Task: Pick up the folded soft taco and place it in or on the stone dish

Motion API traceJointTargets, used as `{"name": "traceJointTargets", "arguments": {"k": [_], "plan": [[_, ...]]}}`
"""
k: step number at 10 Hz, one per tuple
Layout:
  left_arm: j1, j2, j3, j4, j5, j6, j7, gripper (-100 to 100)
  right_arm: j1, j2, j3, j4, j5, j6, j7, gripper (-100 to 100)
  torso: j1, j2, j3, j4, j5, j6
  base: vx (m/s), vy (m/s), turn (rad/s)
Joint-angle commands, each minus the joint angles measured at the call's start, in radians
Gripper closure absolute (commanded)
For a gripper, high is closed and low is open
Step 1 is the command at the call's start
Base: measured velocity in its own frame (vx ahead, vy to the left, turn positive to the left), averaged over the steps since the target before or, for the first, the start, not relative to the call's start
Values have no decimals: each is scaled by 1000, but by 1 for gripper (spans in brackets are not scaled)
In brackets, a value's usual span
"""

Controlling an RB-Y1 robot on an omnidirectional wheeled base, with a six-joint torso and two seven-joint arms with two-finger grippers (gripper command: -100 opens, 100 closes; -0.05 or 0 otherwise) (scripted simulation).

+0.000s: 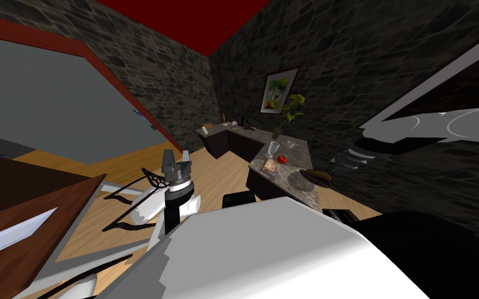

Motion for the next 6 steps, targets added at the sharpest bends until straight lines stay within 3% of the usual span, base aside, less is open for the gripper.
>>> {"name": "traceJointTargets", "arguments": {"k": [1, 6], "plan": [[0, 0, 0, 0, 0, 0, 0, 0, 0, 0, 0, 0, 0, 0, 0, 0, 0, 0, 0, 0, 0, 0, 0, 0, 0], [0, 0, 0, 0, 0, 0, 0, 0, 0, 0, 0, 0, 0, 0, 0, 0, 1, -1, -1, 0, 0, 0, 0, 0, 0]]}}
